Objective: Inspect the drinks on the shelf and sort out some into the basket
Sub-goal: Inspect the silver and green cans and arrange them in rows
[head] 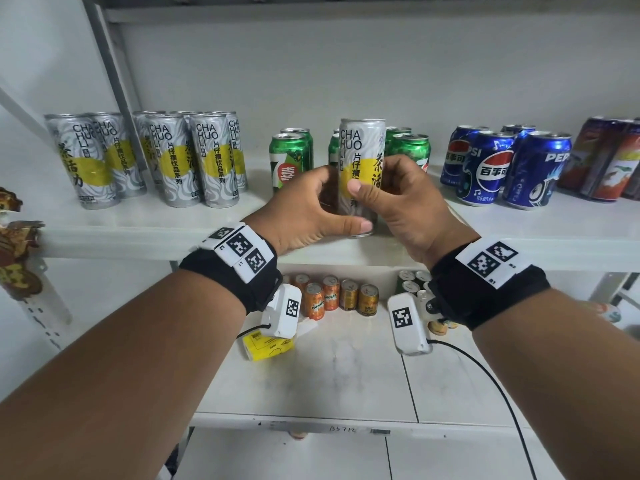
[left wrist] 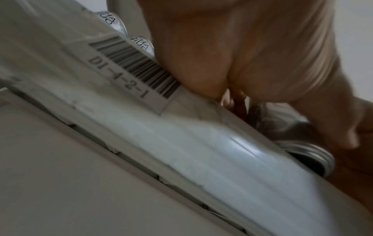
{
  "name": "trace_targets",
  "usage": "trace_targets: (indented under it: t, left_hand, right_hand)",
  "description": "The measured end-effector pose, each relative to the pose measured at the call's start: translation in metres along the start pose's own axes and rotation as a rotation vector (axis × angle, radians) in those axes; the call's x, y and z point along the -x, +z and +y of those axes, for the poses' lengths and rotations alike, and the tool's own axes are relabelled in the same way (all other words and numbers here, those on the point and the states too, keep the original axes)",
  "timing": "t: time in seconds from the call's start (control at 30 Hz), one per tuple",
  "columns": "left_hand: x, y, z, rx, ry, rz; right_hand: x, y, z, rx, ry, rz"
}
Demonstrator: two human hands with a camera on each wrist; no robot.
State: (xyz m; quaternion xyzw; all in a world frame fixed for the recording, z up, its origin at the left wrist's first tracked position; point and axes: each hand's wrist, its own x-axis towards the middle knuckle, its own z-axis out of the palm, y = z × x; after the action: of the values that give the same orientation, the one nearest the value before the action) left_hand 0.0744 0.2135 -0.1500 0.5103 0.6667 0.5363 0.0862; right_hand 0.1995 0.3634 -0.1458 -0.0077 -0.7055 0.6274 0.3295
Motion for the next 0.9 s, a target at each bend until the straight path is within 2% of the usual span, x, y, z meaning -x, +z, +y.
trace_targets:
  t: [0.3, 0.47, 0.67, 0.9]
  left_hand:
    - [0.002, 0.0, 0.002, -0.072, 0.064, 0.028]
    - [0.0, -0.001, 0.002, -0.092, 0.042, 0.05]
    - [-0.002, -0.001, -0.005, 0.004, 0.003, 0.088]
    - [-0.004, -0.002, -0.009, 0.14, -0.03, 0.068]
  right_hand:
    - [0.0, -0.006, 0.002, -0.059, -0.031, -0.11]
    - [0.0, -0.006, 0.002, -0.079, -0.006, -0.101]
    - [-0.002, -0.002, 0.0, -0.026, 0.018, -0.033]
    - [-0.002, -0.002, -0.001, -0.003, 0.061, -0.057]
